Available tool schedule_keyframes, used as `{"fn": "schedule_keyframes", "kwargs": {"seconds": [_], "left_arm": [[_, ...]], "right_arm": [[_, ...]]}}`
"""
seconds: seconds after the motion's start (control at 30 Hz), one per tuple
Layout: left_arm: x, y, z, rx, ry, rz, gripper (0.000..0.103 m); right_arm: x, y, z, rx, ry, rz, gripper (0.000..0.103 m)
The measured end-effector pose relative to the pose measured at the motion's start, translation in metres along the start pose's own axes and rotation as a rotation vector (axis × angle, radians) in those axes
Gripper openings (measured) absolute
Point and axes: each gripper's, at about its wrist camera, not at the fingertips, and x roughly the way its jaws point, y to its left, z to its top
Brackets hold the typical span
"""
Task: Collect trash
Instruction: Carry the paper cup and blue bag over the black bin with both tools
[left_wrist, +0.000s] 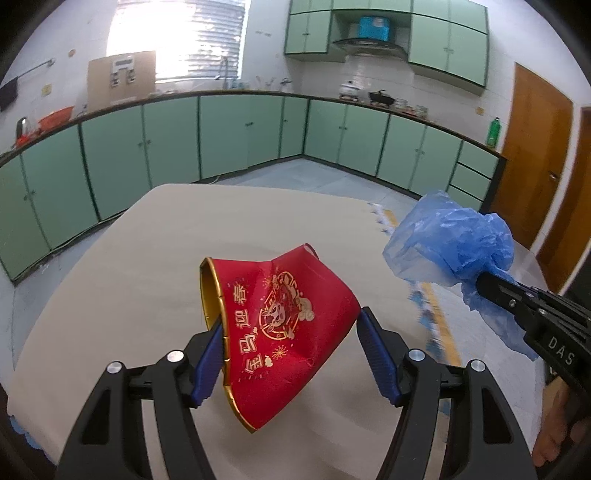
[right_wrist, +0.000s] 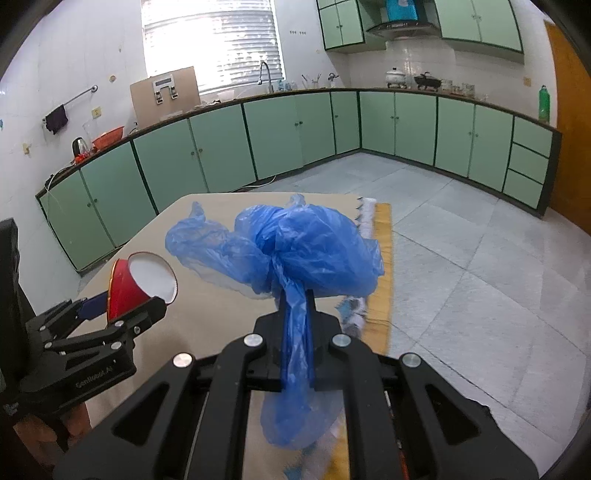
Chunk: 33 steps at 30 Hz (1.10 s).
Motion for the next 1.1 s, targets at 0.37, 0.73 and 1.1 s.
{"fn": "schedule_keyframes", "kwargs": {"seconds": [0.37,0.73,1.1], "left_arm": [[-0.029,-0.067,-0.015,0.096,-0.002,-0.131,0.068],[-0.053,-0.144,-0.034,0.205,-0.016,-0.265,0.068],[-0.052,-0.203,-0.057,0.294,0.014,-0.368,0.069]], "right_arm": [[-0.07,-0.043,-0.03,0.061,-0.041,-0.08,0.006],[-0.128,-0.089,-0.069,0.135,-0.059,-0.194,0.006],[-0.162,-0.133,-0.117,0.211,-0.044,-0.295,0.006]]}}
